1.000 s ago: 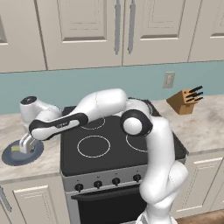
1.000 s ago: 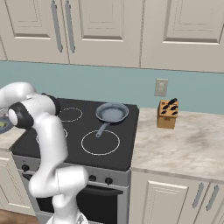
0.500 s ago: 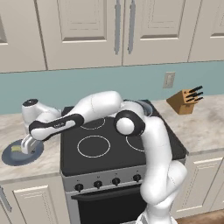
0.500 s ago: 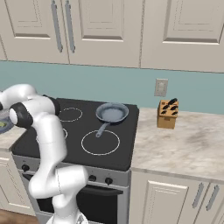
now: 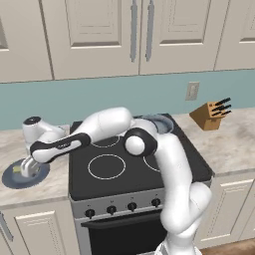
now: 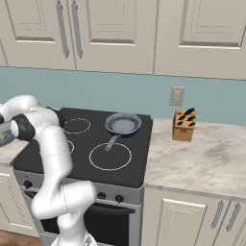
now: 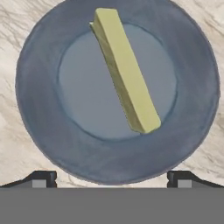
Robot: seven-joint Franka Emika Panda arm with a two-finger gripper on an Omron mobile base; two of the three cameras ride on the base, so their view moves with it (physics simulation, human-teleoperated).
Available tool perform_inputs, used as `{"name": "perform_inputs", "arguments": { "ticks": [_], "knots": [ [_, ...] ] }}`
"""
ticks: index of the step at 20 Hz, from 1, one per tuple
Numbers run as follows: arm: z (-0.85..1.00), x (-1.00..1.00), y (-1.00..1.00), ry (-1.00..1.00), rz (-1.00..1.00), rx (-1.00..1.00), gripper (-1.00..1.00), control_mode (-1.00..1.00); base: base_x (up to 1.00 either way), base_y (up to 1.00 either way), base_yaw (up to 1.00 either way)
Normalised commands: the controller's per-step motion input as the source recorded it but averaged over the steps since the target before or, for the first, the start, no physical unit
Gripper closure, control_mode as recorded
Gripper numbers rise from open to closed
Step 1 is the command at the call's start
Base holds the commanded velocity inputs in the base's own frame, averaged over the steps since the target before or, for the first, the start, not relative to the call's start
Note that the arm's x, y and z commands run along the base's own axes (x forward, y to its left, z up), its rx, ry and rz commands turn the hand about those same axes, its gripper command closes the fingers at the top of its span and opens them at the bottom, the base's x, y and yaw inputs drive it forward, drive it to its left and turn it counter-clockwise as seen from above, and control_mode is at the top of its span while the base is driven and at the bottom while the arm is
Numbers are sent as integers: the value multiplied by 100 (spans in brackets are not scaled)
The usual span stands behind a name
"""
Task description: Pick up the butter stick and place it in the pan. Then turn on the burner for the pan.
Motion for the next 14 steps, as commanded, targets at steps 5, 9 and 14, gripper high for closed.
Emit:
{"name": "perform_inputs", "arguments": {
  "ticks": [5, 9, 14],
  "knots": [
    [0, 20, 25, 0, 0, 0, -100, -100, 0, 0, 0],
    [0, 22, 12, 1, 1, 0, -100, -100, 0, 0, 0],
    [-2, 19, 11, 3, 1, 0, -100, -100, 0, 0, 0]
  ]
}}
